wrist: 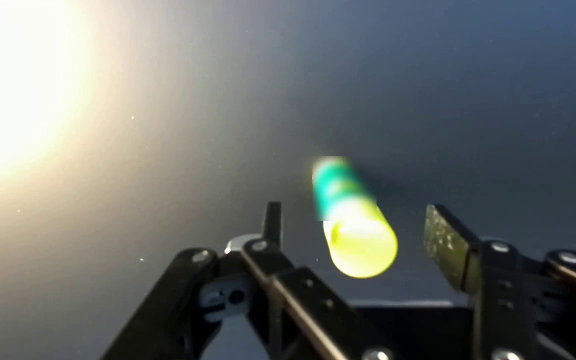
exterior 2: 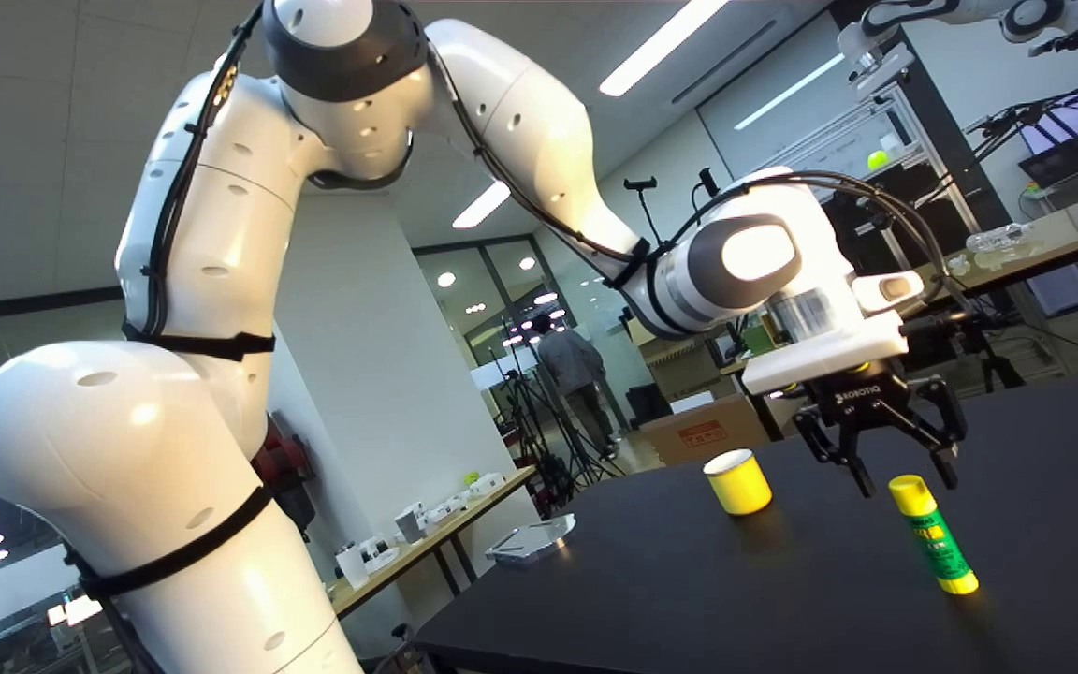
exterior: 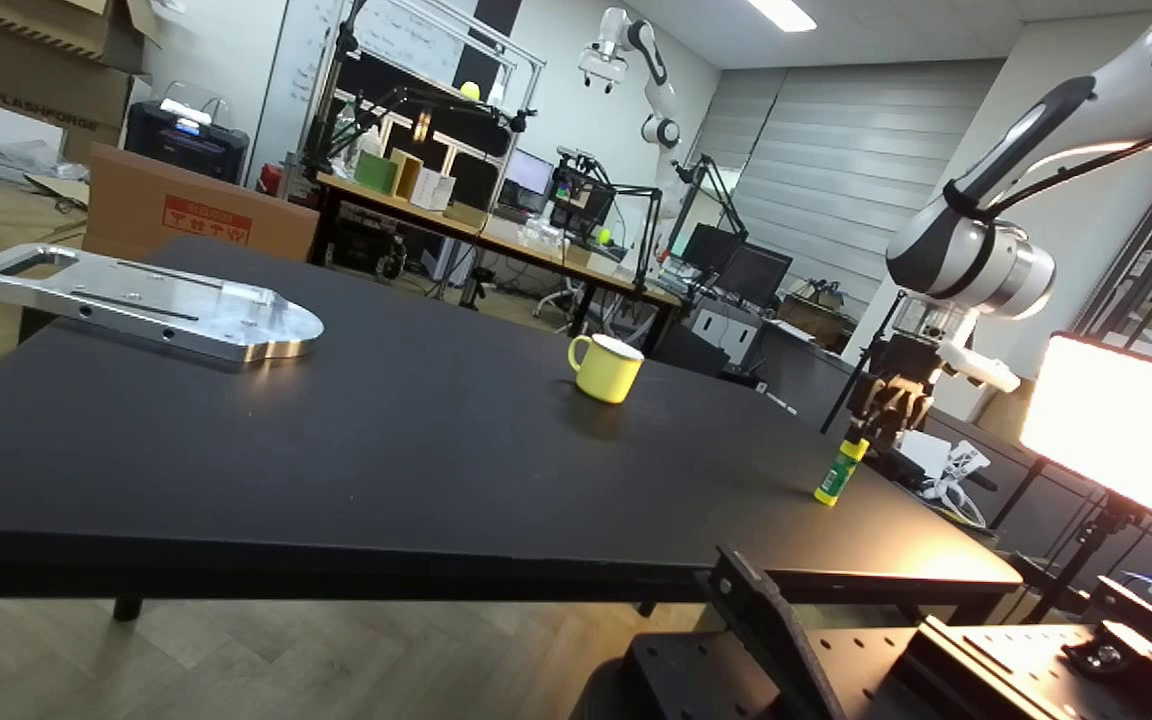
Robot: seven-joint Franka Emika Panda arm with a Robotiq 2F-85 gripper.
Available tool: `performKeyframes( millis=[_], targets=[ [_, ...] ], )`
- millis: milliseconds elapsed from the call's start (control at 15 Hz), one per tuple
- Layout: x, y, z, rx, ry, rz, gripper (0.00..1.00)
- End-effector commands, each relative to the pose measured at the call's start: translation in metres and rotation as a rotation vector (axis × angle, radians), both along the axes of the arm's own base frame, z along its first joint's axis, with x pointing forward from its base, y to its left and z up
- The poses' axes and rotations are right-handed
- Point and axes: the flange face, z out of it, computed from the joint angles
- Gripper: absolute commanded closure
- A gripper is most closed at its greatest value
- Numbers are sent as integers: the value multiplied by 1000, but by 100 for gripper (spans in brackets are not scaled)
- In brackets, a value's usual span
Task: Put the glue stick on the table
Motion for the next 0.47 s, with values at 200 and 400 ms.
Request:
performKeyframes(
  millis=[200,400],
  targets=[
    [-35,46,78,16,-40,84,0],
    [-25,40,72,5,-37,80,0]
  ],
)
